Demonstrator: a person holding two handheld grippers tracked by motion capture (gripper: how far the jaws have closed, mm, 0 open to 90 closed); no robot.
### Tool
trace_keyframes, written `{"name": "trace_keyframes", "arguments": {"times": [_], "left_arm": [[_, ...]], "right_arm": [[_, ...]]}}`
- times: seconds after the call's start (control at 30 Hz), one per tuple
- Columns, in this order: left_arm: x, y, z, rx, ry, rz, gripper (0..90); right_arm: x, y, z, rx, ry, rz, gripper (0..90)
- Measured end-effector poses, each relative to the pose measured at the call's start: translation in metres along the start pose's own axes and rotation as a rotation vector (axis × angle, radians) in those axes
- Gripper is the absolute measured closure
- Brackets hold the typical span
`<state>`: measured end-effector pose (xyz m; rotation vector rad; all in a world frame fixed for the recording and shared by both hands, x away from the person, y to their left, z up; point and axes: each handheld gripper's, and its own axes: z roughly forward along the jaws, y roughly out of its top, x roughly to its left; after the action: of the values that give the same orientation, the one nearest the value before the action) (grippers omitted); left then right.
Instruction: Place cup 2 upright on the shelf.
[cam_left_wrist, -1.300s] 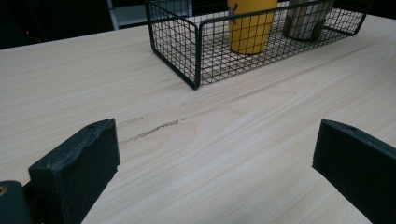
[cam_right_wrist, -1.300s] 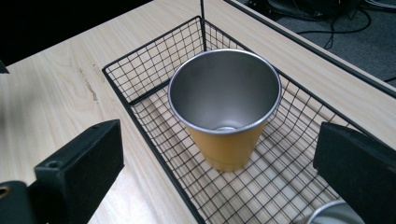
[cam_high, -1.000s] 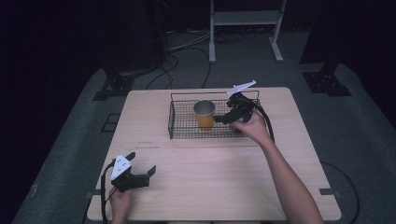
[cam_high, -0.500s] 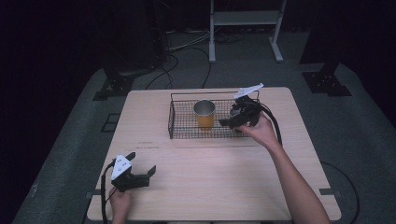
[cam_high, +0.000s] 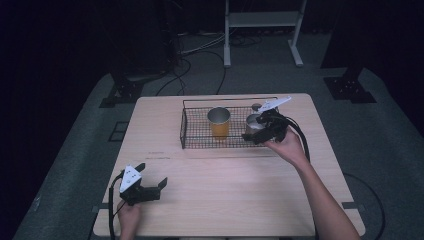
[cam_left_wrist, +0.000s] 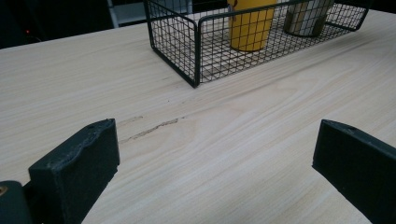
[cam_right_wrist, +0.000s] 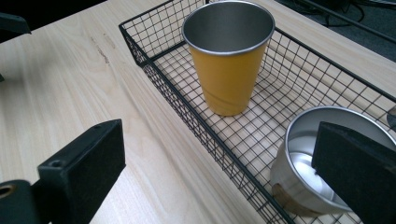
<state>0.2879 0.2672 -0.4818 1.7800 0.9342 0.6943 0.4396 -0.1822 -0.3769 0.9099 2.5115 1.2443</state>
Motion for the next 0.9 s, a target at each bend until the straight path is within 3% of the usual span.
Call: {"name": "trace_keyframes", "arguments": {"times": [0.9], "left_arm": [[-0.001, 0.000, 0.001, 0.007, 0.001, 0.008, 0.0]], "right_arm": [[0.003, -0.047, -0.028, -0.018, -0.011, 0.042, 1.9]]}}
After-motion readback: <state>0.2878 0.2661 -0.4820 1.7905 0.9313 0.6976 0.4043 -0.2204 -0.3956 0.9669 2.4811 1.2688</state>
